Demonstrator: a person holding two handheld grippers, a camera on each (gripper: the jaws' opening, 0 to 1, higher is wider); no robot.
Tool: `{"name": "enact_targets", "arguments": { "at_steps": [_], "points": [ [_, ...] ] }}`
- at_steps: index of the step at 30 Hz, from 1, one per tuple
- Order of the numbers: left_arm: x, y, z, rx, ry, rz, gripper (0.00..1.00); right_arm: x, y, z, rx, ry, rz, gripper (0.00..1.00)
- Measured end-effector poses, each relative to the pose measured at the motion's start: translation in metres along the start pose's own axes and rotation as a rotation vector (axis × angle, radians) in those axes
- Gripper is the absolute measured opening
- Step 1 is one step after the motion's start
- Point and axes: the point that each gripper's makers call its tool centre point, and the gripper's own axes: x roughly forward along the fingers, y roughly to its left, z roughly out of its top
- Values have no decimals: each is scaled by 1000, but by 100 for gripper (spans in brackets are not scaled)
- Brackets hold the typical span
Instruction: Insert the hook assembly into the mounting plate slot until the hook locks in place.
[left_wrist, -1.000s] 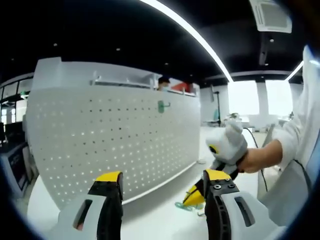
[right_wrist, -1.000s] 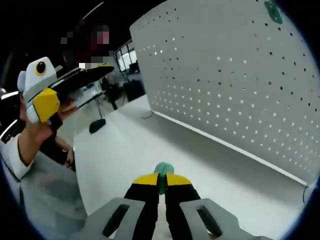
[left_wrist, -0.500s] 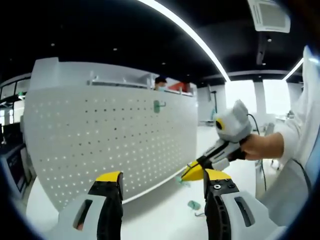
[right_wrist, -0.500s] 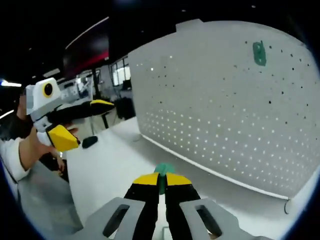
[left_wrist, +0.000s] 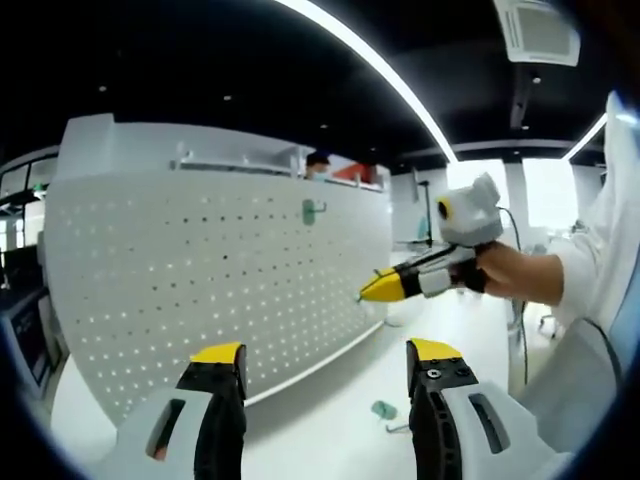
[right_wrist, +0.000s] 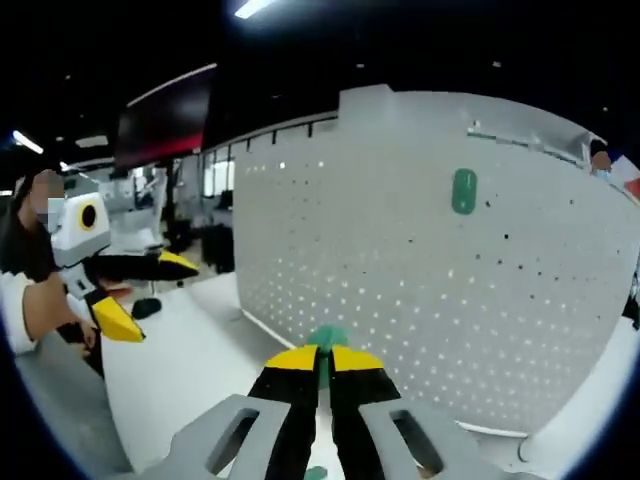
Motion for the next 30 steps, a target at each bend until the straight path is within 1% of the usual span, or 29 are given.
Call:
{"name": "enact_targets", "arguments": {
  "at_steps": [4, 5, 11, 18, 21, 30],
  "points": [
    [0, 0, 1, 1, -4, 0, 67, -4, -10, 10, -28, -39, -39, 1],
    [0, 1, 1, 2, -4, 0, 67, -5, -14, 14, -34, -59, -55, 1],
    [0, 2, 0, -2, 1, 1, 66, -9, -25, 24, -44, -98, -92, 1],
    [1, 0, -2, -4, 7, -7, 66, -17, -43, 46, -107, -159, -155, 1],
    [1, -1, -2, -4, 4, -7, 66, -20, -48, 55, -114, -189, -178, 1],
    [1, -1, -2, -3, 5, -8, 66, -29, -72, 84, -174, -277, -268, 1]
  ]
}}
